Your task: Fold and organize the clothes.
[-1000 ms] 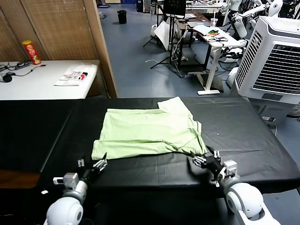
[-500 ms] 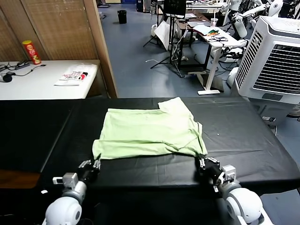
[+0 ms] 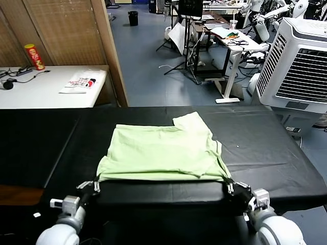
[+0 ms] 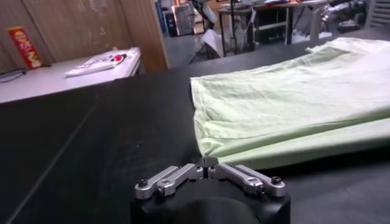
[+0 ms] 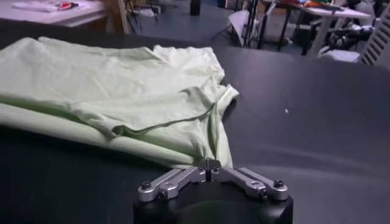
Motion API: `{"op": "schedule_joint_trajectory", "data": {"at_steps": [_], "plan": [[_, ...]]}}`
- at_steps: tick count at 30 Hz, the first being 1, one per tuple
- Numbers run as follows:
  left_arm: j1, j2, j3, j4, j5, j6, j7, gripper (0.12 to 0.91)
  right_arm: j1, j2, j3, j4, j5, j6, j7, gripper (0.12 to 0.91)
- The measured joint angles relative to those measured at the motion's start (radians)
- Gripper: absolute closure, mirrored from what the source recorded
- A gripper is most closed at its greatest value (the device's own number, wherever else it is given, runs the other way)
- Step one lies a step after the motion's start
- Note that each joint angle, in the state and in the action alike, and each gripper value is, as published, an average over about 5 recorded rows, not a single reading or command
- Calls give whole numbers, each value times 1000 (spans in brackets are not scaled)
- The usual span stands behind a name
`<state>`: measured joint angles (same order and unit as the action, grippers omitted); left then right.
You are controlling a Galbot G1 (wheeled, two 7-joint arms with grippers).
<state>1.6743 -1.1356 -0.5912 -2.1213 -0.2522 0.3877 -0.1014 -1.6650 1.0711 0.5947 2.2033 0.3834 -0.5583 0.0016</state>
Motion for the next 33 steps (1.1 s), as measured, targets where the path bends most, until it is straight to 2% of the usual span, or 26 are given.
{"op": "schedule_joint_trajectory", "data": {"at_steps": [2,4,6,8,12,15,17,20,23,27,33], "plan": [[40,-4,-8,-21,-2,-1,-1,904,-20,2,6,21,-4,-9,0,866],[77,-8,-15,-41,-6,0,-5,901,-38,2,11,41,-7,-21,1,786],[106,-12,-22,-58,-9,4,-12,880,-54,1,18,65,-8,-35,5,670],[131,-17,-27,-74,-13,13,-19,810,-70,-1,25,93,-8,-50,11,569],[165,-21,-34,-111,-23,48,-47,596,-88,-2,40,146,7,-72,17,345],[173,-22,-41,-144,-41,83,-77,429,-76,-9,54,170,44,-75,25,250],[171,-22,-49,-169,-61,103,-89,324,-49,-18,59,169,64,-66,33,234],[151,-15,-60,-201,-88,127,-108,247,39,-38,47,129,76,-44,49,228],[89,0,-59,-202,-129,148,-125,234,178,-58,10,46,97,-34,69,227],[-72,28,-33,-137,-214,193,-138,232,391,-65,-67,-96,116,-25,85,227],[-369,72,46,42,-324,213,-112,232,688,-31,-202,-360,114,-21,94,227]]}}
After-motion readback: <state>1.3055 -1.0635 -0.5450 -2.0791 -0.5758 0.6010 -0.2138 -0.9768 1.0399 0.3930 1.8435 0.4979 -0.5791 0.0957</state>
